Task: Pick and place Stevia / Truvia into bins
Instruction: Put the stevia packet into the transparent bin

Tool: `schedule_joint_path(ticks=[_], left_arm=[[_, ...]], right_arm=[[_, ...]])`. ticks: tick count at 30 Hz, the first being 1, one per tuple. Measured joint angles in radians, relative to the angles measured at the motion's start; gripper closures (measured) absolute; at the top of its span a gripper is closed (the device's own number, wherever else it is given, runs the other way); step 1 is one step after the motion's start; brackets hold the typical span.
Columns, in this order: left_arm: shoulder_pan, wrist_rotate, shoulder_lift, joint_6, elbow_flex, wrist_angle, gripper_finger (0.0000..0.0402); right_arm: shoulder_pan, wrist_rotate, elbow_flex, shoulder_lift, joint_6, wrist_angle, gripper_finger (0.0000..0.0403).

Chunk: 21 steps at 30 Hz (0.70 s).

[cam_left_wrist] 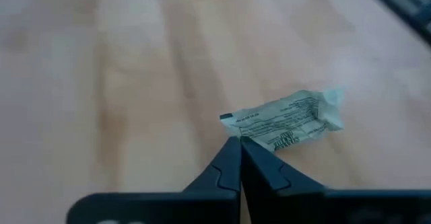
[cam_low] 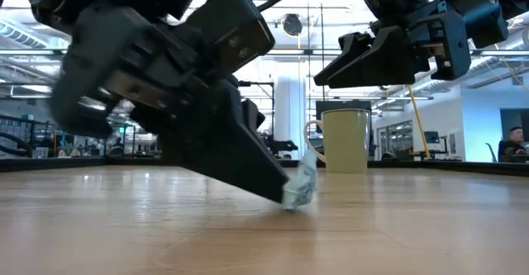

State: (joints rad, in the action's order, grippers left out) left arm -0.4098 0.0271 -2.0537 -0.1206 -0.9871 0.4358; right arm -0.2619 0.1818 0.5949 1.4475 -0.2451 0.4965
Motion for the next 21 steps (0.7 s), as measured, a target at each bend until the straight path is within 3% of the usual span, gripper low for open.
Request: schedule_joint_path(ticks=[8, 15, 17, 21], left_arm=[[0.041, 0.037, 0.045, 0.072, 0.000, -0.035, 0.0394], [0.080, 0.180, 0.185, 0.110, 0.000, -0.238, 0.0397], [0.093, 0.134, 0.203, 0.078, -0.001, -0.226, 0.0390], [0.096, -0.089, 0.210, -0.034, -0.002, -0.156, 0.0371]], right_arm=[[0.000, 0.000, 0.000, 0.000, 0.026, -0.007, 0.0234], [0.001, 0.000, 0.000, 0.000, 0.206, -0.011, 0.0234], [0.001, 0.000, 0.000, 0.000, 0.234, -0.023, 0.0234], [0.001, 0.000, 0.000, 0.000, 0.236, -0.037, 0.0234]])
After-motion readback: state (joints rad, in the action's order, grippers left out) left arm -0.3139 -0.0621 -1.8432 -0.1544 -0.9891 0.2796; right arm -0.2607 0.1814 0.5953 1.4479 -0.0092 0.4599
